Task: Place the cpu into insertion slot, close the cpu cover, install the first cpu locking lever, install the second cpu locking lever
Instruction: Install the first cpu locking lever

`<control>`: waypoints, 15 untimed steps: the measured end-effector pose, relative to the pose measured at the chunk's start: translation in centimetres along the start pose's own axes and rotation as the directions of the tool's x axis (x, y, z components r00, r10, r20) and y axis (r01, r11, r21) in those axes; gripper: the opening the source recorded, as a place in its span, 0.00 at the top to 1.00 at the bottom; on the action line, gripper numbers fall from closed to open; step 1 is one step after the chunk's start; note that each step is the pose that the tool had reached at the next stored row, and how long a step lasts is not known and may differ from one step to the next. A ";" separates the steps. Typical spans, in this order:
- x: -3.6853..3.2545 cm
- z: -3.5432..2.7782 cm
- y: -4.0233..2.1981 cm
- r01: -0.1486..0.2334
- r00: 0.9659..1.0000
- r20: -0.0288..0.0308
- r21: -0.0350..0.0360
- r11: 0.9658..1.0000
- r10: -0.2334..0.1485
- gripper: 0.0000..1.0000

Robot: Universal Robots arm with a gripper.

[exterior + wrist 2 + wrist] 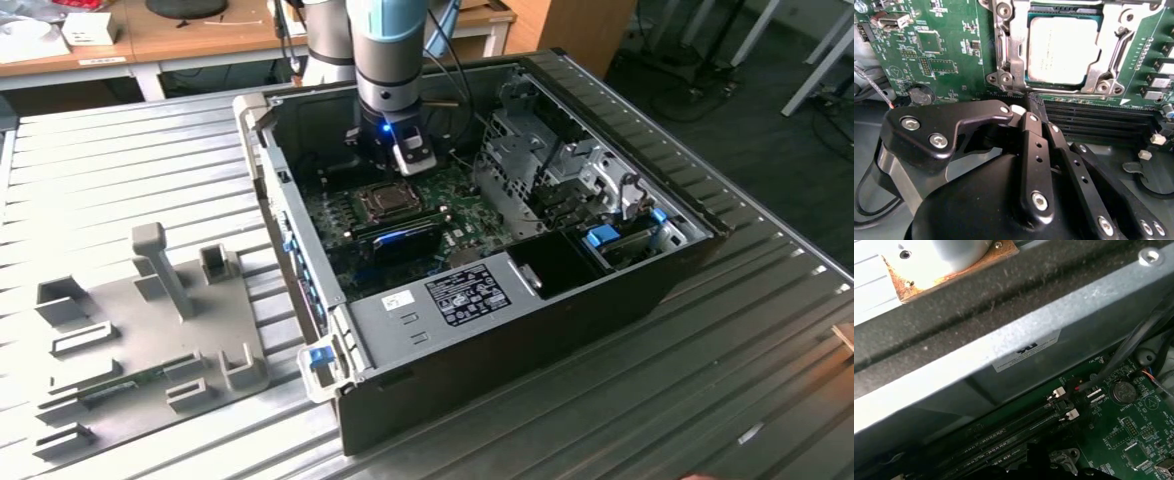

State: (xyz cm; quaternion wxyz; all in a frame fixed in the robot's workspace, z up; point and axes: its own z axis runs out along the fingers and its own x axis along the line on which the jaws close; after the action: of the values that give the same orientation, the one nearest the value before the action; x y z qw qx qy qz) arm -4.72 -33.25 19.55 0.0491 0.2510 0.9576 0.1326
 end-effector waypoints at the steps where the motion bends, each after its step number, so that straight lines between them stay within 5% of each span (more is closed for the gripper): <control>1: 0.00 0.02 -0.01 0.000 1.000 0.000 0.000 1.000 0.000 0.90; 10: 0.00 0.13 -0.04 -0.001 1.000 0.000 0.000 1.000 0.001 0.90; 13: -0.01 0.13 -0.04 -0.002 1.000 -0.005 -0.010 1.000 0.002 0.90; 15: 0.00 0.13 -0.04 -0.003 1.000 -0.006 -0.011 1.000 0.003 0.90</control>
State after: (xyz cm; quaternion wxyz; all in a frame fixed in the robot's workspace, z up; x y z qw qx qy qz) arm -4.71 -33.25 19.42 0.0475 0.2516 0.9567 0.1387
